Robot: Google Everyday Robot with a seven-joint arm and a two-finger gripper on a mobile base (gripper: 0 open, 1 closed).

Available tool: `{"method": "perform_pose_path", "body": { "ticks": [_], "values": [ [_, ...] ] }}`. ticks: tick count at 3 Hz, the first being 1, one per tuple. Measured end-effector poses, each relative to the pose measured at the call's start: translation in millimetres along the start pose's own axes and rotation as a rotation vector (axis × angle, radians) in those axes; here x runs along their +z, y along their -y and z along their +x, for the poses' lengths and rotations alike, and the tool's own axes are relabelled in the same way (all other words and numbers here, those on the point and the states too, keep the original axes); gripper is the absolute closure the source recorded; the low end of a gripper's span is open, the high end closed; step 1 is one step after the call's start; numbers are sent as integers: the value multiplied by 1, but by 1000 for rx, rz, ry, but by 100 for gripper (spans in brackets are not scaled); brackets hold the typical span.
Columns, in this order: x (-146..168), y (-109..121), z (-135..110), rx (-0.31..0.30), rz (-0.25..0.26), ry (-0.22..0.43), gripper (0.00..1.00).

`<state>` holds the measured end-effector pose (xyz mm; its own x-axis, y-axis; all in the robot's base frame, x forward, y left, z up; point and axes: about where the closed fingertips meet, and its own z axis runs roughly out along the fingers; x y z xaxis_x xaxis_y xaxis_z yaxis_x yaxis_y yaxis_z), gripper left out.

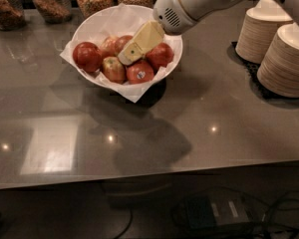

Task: Pick apple from white bowl

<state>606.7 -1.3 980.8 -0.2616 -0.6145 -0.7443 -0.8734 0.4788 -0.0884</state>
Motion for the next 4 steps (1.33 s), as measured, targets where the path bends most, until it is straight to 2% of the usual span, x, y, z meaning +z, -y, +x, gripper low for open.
{"method": "perform_pose_path", "body": {
  "ticks": [1,2,3,4],
  "values": [
    [29,-2,-4,-22,-10,40,3],
    [52,-2,-6,-37,-13,63,20],
    [68,1,-6,-48,-13,74,26],
    [79,6,-3,-65,2,73,26]
  ]
}}
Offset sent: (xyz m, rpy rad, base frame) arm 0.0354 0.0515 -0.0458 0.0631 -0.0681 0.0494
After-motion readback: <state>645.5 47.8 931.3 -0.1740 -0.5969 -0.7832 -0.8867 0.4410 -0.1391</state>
